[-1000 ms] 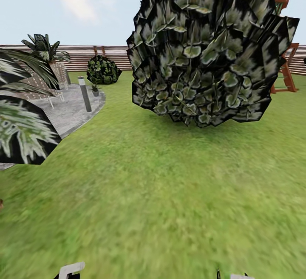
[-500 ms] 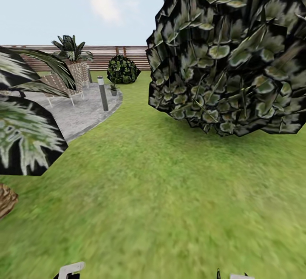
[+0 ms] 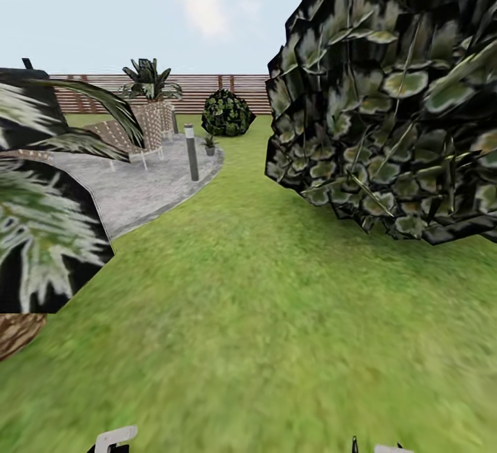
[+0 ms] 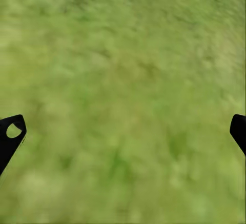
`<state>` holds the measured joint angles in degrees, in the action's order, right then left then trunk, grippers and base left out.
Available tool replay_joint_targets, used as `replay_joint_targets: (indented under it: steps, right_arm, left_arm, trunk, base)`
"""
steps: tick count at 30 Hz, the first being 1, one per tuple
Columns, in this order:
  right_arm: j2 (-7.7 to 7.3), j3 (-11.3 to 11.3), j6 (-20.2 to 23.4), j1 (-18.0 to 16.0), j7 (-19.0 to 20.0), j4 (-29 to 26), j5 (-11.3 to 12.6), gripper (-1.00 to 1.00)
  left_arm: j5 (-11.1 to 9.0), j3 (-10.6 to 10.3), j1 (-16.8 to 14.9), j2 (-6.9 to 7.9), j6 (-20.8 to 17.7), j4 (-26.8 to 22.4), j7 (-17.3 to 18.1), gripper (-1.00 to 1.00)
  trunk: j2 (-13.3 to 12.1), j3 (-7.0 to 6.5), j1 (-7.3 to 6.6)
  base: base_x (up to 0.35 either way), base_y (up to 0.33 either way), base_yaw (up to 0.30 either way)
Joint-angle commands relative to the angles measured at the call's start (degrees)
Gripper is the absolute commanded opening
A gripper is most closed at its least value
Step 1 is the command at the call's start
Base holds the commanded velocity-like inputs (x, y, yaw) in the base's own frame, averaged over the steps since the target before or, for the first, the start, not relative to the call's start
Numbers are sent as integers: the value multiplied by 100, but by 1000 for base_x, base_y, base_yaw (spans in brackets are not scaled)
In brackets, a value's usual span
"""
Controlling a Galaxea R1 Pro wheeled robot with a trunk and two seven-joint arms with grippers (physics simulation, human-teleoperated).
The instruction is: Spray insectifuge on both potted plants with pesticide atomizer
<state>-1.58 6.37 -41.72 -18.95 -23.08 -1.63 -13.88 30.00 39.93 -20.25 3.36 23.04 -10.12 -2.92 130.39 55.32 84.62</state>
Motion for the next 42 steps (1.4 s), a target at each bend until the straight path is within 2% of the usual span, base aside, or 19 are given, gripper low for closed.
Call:
replay_joint_targets:
  steps: [1,14,32,42]
  right_arm:
    - [0,45,-12,-3,-21,5,-62,100]
    - [-9,43,-12,6,-4,12,-67,100]
    - [0,40,-12,6,-18,5,-62,100]
    - [8,40,-12,6,-18,5,-62,100]
  left_arm:
    - [60,26,-6,-1,25,10,-33,-100]
    - [59,32,-6,12,25,10,-33,-100]
    - [41,41,-6,25,25,10,-33,-100]
    - [41,41,-6,33,25,10,-33,-100]
  trunk:
    - [2,5,2]
    - [2,5,2]
    - [2,5,2]
    - [2,5,2]
  base:
    - [336,-113,50]
    - [336,-110,6]
    - [339,-10,0]
    - [340,-115,0]
